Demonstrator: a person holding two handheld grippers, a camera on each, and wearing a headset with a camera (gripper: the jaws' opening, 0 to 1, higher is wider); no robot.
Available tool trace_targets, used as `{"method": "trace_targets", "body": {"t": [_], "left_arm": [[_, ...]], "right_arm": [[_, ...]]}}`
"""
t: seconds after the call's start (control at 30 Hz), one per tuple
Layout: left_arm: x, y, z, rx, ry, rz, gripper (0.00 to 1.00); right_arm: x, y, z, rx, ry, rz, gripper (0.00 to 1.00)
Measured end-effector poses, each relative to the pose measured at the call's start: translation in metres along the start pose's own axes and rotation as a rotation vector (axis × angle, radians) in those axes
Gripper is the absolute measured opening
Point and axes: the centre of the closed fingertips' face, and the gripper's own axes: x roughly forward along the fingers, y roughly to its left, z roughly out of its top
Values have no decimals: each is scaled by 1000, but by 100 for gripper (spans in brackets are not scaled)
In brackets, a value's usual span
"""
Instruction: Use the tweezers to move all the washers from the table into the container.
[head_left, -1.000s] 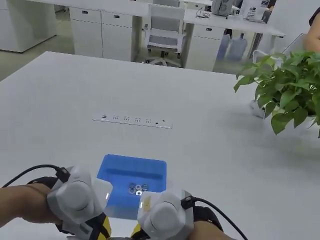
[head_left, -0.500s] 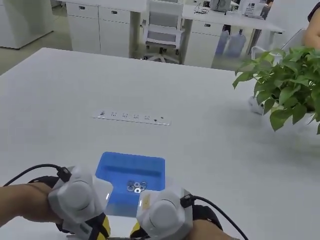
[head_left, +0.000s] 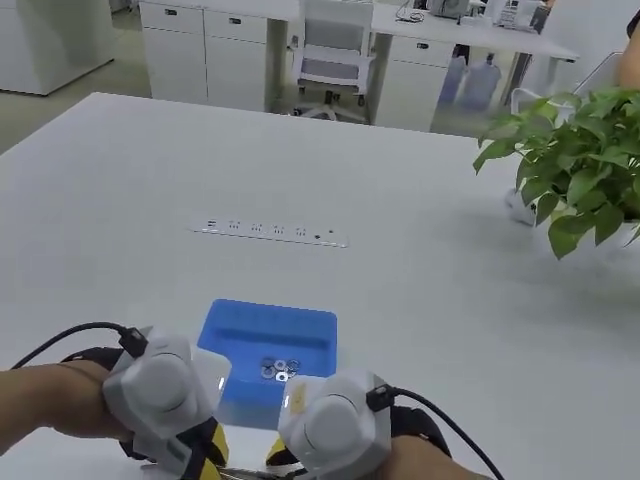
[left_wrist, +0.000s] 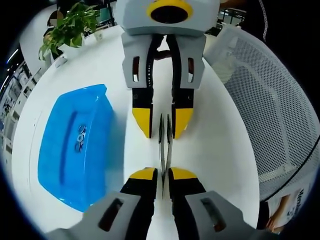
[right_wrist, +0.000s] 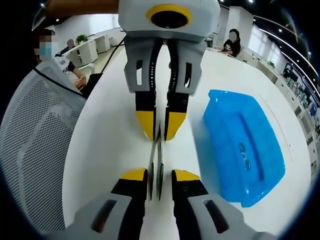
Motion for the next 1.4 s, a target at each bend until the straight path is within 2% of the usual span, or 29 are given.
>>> {"method": "trace_targets", "body": {"t": [0.33,0.43,0.5,0.73,0.93,1.07,1.13,1.27,1.4], "left_arm": [[-15,-1,4,-82,-29,25,25],[-23,-1,8,-113,-59,41,28],[-30,0,11,-138,-87,59,30],[-54,2,19,-196,-165,118,34],[-73,7,17,-236,-206,197,44],[-83,10,13,-257,-226,254,56],[-87,14,8,-273,-238,279,60],[-96,15,9,-306,-290,327,68],[-100,12,5,-336,-315,358,74]], "right_arm": [[-18,-12,7,36,-43,-55,30],[-31,-18,10,53,-71,-93,30],[-39,-21,12,89,-99,-110,31],[-65,-33,11,150,-145,-177,40],[-86,-40,-3,221,-181,-247,54],[-99,-45,-13,271,-215,-304,64],[-105,-47,-17,290,-240,-333,68],[-116,-47,-26,305,-264,-374,74],[-123,-44,-30,314,-279,-385,80]]}}
